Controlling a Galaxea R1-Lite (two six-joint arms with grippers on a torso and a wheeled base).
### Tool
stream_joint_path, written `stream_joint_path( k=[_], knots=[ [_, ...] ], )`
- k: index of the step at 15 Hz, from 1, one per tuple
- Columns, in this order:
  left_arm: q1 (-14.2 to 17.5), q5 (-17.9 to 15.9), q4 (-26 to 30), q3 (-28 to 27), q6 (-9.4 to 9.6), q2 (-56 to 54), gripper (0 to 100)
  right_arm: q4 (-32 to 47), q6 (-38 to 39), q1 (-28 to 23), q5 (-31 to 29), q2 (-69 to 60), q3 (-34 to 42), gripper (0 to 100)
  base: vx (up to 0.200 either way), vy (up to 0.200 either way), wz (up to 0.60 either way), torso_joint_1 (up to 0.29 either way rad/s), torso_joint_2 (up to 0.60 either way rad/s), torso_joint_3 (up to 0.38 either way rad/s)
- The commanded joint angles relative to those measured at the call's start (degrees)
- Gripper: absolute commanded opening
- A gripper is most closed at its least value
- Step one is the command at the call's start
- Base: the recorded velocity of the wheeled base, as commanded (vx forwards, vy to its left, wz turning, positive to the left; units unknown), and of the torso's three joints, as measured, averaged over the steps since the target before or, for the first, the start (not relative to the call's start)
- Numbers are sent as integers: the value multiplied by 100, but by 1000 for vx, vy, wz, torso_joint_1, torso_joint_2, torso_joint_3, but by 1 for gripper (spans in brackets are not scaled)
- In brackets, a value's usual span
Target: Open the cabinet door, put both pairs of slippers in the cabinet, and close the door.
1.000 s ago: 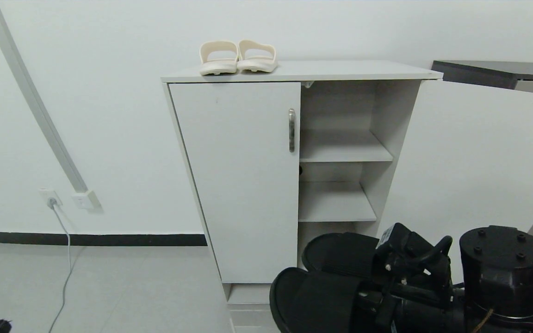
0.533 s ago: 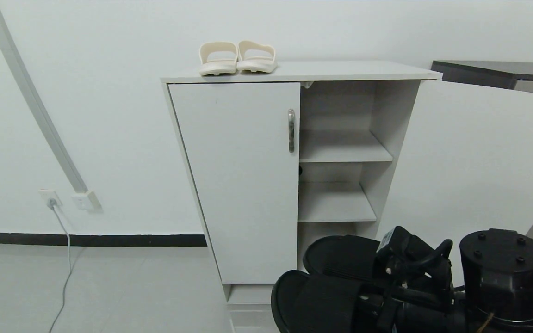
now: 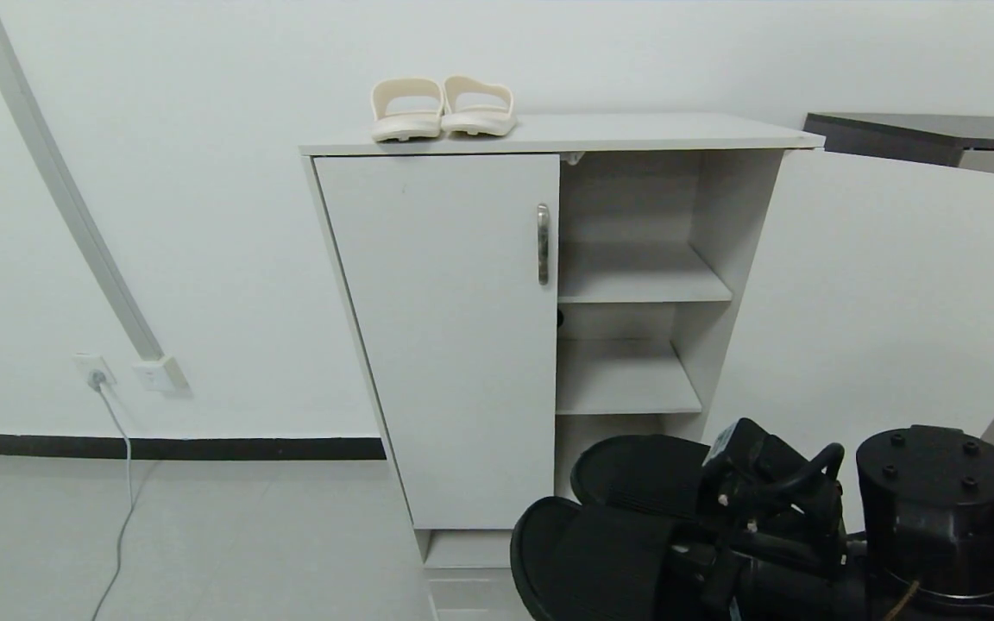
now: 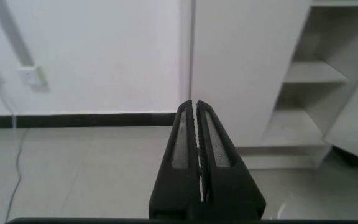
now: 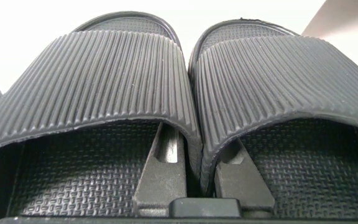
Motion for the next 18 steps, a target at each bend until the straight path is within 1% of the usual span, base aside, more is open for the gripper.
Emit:
stream_joint_path(
  k=[1, 3, 5, 7, 8, 9, 12, 14, 15, 18],
  knots=[
    [-1, -20, 13, 11, 8, -40, 0, -9, -4, 10, -143, 69, -35, 0, 0, 0, 0, 0, 0, 0],
    [-1, 33, 4, 2, -45, -40, 0, -18, 40, 10, -539, 315, -176, 0, 0, 0, 0, 0, 0, 0],
    [-1, 33, 4, 2, -62, -40, 0, -185, 453, 124, -1022, 614, -440, 0, 0, 0, 0, 0, 0, 0],
    [-1, 24, 4, 2, -71, -40, 0, -220, 980, 371, -2411, 1229, -1099, 0, 0, 0, 0, 0, 0, 0],
    [-1, 24, 4, 2, -71, -40, 0, -220, 1103, 423, -2868, 1484, -1354, 0, 0, 0, 0, 0, 0, 0],
    [-1, 24, 4, 2, -71, -40, 0, -220, 1182, 432, -3184, 1668, -1521, 0, 0, 0, 0, 0, 0, 0],
    [-1, 24, 4, 2, -53, -40, 0, -352, 1226, 415, -3870, 2055, -1811, 0, 0, 0, 0, 0, 0, 0],
    [-1, 24, 4, 2, -53, -40, 0, -765, 1217, 406, -4186, 2398, -2004, 0, 0, 0, 0, 0, 0, 0],
    [-1, 24, 4, 11, -53, -40, 0, -932, 1217, 379, -4274, 2547, -2101, 0, 0, 0, 0, 0, 0, 0],
    [-1, 7, 4, 2, -45, -40, 0, -985, 1217, 186, -4538, 2688, -2321, 0, 0, 0, 0, 0, 0, 0]
  ],
)
